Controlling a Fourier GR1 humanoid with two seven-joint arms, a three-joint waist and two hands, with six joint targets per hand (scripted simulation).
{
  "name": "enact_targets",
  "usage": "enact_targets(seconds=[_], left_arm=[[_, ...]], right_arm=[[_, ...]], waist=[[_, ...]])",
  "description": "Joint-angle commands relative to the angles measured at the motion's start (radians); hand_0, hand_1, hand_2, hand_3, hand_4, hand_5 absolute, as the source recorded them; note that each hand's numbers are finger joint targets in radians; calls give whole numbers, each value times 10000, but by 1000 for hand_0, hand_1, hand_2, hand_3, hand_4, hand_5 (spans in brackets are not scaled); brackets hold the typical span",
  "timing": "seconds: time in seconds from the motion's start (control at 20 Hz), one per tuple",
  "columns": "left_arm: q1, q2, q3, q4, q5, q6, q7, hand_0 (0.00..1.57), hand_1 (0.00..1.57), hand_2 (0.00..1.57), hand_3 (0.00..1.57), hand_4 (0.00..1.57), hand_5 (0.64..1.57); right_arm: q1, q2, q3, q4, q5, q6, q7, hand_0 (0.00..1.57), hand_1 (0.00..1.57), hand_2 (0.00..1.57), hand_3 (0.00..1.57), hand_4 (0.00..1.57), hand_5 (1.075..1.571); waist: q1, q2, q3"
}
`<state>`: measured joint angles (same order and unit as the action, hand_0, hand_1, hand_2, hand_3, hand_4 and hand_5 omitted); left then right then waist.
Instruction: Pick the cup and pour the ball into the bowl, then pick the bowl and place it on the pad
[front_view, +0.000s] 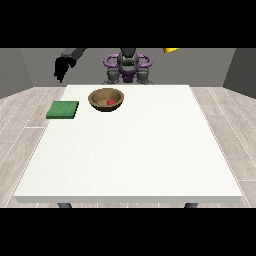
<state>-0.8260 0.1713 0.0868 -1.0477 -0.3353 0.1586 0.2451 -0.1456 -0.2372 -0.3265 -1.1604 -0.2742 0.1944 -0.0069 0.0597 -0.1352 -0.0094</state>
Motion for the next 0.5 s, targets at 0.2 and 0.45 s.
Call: enact_targets(seconds=[0.2,0.45], left_arm=[[184,2071,2691,-215,3798,-3601,-1217,0,0,0,0,1053,1561],[489,2803,3130,-453,4472,-4420,-1328,0,0,0,0,1039,1558]], right_arm=[[46,1157,176,264,303,-809,-1231,0,0,0,0,741,1567],[-140,1674,270,1358,498,-950,-2477,0,0,0,0,722,1566]], waist=[[725,1364,86],[784,1896,99]])
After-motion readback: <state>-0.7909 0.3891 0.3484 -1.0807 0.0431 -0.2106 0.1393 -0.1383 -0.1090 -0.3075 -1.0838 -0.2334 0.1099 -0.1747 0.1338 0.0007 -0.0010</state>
